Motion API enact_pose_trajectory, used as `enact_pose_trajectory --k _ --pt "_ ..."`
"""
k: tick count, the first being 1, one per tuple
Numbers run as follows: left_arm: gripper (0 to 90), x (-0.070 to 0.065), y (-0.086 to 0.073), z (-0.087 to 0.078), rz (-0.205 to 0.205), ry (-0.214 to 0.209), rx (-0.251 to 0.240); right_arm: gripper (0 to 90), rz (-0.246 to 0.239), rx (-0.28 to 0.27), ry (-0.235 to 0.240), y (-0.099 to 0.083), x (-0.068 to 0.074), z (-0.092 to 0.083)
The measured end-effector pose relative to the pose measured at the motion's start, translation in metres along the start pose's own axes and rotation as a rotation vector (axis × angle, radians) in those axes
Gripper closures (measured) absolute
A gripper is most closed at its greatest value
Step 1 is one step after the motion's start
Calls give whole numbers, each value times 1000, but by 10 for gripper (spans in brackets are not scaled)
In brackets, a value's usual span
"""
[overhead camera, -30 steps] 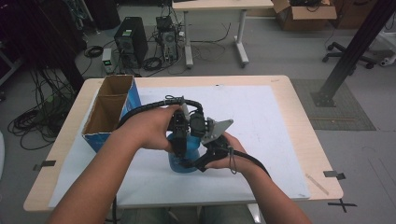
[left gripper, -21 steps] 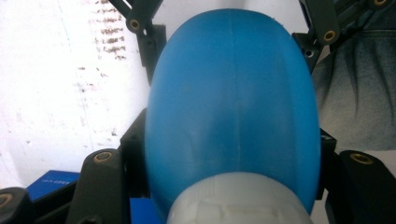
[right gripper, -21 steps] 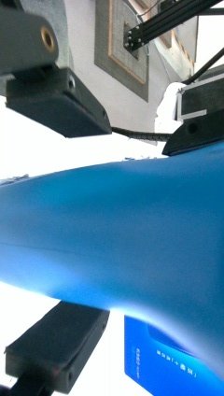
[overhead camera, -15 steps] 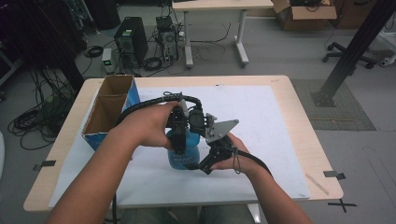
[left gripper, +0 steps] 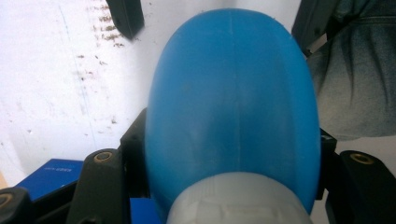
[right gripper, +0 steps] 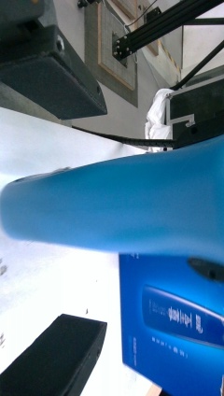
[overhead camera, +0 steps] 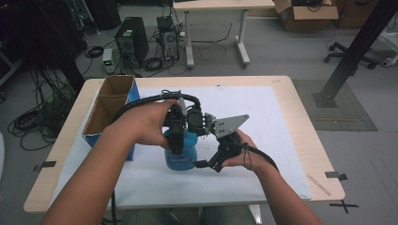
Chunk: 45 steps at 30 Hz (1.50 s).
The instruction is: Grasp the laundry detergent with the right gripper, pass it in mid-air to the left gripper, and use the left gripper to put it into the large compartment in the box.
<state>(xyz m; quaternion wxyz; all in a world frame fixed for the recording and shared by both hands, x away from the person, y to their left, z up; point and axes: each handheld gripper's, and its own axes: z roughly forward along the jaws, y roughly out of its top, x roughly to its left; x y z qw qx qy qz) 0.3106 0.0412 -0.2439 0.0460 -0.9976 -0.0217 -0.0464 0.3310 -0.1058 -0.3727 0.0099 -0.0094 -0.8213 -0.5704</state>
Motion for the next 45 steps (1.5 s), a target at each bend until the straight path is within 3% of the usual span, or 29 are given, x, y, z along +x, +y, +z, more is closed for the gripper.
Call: enact_pose_trajectory --k 7,11,24,29,36,45 --pt "390 4 -4 -5 -29 -13 4 3 8 23 -41 0 -6 -28" --pt "389 10 -9 -8 -92 -18 7 3 4 45 -73 2 -9 -46" --pt "389 32 -31 -37 -419 -24 29 3 29 151 -164 9 -22 -96" --pt "388 41 -42 -52 -572 -31 13 4 33 184 -189 13 -25 -109" --pt "388 55 -67 -71 -792 -53 -34 6 25 216 -214 18 -28 -123" --pt "388 71 -97 -93 -996 -41 -33 10 2 286 -210 27 -33 -132"
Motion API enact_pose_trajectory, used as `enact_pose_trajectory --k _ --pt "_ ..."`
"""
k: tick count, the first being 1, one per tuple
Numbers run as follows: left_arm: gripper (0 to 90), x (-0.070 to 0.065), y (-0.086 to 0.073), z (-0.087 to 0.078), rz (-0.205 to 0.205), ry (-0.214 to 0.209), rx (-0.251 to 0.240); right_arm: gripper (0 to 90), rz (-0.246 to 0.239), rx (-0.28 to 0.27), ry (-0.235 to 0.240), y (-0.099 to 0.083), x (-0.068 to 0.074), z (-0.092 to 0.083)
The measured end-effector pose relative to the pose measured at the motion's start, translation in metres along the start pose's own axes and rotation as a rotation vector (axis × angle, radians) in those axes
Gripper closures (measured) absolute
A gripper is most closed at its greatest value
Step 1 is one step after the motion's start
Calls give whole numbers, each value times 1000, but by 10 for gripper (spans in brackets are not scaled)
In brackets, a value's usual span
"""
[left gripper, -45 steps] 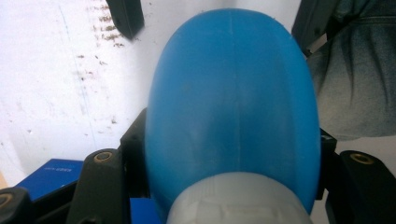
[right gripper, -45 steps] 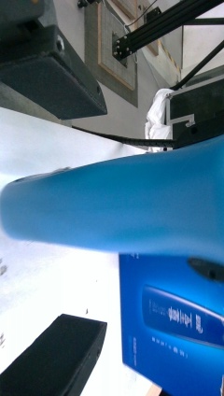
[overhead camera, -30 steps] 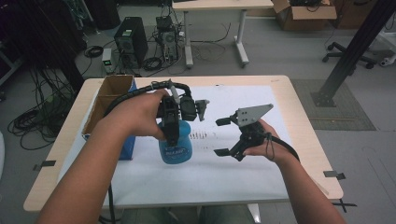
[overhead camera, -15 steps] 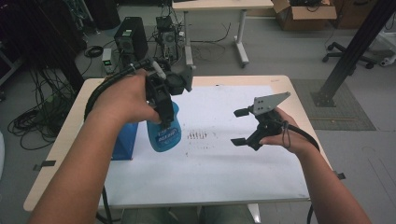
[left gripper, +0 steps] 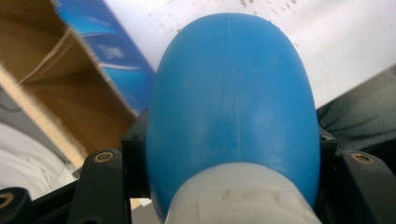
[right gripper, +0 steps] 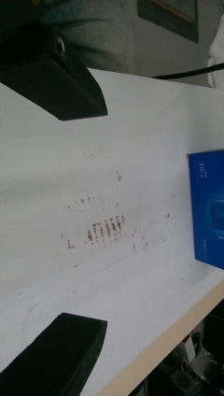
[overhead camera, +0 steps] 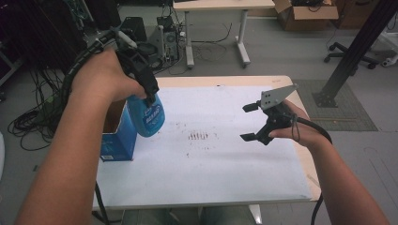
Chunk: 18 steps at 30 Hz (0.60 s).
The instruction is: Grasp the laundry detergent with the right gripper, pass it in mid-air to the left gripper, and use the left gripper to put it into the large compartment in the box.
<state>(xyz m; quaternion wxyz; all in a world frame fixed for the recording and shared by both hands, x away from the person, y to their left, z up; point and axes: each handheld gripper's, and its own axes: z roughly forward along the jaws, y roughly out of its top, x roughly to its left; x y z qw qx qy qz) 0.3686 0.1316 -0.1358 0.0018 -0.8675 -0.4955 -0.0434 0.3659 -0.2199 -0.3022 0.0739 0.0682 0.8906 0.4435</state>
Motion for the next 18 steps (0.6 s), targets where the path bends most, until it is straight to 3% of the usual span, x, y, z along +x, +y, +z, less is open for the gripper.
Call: enact_pose_trajectory --k 11,18 --pt "388 43 -7 -17 -226 -30 -29 13 -14 69 8 5 -8 -9" --pt "388 71 -16 -32 -358 -3 -9 16 -16 95 14 -4 -10 -7"
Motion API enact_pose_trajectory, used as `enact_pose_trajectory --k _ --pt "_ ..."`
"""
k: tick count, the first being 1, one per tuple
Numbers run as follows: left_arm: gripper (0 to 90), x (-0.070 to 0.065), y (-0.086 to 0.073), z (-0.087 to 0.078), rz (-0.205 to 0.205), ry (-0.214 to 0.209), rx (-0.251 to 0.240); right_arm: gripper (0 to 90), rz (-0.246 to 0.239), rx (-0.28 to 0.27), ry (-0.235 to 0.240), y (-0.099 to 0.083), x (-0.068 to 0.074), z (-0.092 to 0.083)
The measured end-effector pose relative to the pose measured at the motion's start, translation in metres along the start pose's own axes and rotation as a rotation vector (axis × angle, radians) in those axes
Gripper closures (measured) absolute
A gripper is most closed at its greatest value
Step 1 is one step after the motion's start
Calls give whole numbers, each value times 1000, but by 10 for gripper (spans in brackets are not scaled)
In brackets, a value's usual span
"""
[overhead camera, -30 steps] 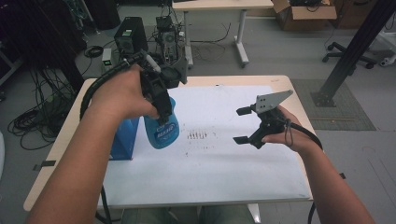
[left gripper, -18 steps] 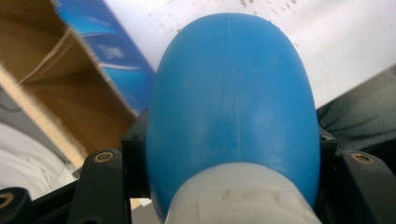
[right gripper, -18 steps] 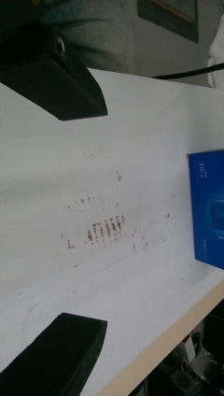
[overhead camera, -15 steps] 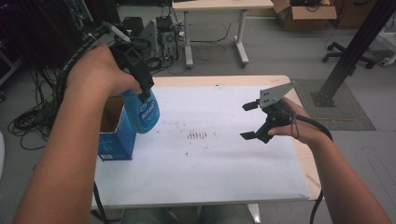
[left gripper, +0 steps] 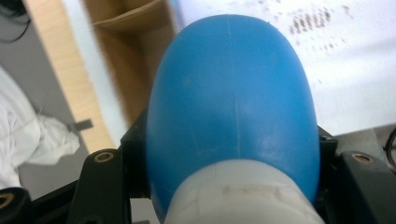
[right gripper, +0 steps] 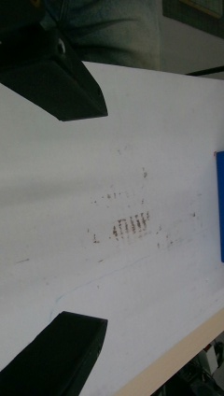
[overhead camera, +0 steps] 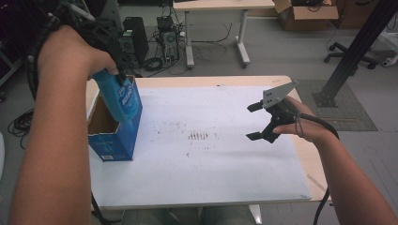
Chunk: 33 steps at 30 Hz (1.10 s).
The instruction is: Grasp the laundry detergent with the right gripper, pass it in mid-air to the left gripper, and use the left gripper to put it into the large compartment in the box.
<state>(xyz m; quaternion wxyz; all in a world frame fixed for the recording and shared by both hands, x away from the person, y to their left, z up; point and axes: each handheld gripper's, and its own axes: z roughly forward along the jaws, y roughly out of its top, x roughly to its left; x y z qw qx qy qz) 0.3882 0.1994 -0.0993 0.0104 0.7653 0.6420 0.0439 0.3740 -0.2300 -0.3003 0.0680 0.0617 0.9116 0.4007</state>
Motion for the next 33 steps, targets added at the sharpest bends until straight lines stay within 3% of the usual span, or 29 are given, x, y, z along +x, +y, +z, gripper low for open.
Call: enact_pose_trajectory --k 5,14,33 --pt "388 18 -1 -11 -73 30 2 17 8 21 3 -5 -2 1" --pt "388 43 1 -11 -157 24 9 19 -9 76 19 -2 -5 -2" --pt "386 65 8 20 -174 28 18 22 -9 157 43 1 -9 -1"
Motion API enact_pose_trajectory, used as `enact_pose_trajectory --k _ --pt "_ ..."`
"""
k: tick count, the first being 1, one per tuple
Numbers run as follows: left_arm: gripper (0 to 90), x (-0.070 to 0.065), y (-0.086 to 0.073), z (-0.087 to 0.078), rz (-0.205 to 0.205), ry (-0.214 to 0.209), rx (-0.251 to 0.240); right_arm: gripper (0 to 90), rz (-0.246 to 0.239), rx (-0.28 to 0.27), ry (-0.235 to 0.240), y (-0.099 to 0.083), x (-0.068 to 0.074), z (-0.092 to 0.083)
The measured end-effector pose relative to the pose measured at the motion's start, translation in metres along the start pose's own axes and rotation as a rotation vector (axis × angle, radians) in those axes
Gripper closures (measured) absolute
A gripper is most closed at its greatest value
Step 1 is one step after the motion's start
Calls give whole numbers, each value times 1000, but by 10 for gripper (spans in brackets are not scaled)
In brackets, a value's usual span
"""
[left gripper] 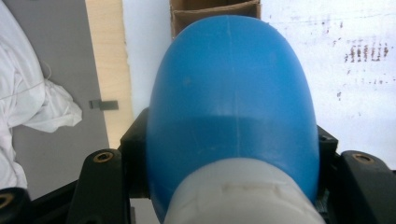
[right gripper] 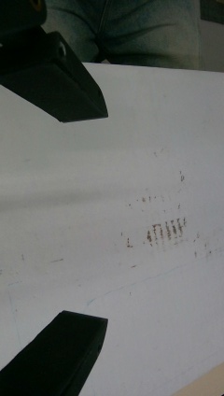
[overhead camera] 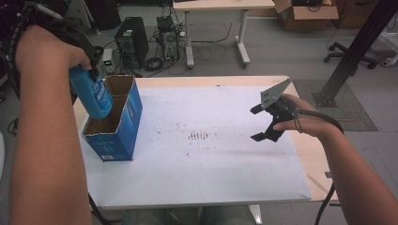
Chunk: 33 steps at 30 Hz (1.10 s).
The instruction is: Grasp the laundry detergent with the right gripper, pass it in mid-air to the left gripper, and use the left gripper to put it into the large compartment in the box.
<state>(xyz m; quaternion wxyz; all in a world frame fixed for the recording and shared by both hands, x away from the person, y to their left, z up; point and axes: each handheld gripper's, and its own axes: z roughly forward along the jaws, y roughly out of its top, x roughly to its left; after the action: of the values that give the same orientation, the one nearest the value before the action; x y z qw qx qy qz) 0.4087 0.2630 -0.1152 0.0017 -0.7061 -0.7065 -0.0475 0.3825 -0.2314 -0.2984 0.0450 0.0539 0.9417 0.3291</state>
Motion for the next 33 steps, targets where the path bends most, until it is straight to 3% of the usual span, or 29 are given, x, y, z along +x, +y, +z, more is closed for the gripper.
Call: enact_pose_trajectory --k 12,33 --pt "386 4 4 25 -4 0 23 23 -3 21 5 2 3 -3" --pt "386 6 9 93 13 -26 80 24 3 28 10 4 4 0"
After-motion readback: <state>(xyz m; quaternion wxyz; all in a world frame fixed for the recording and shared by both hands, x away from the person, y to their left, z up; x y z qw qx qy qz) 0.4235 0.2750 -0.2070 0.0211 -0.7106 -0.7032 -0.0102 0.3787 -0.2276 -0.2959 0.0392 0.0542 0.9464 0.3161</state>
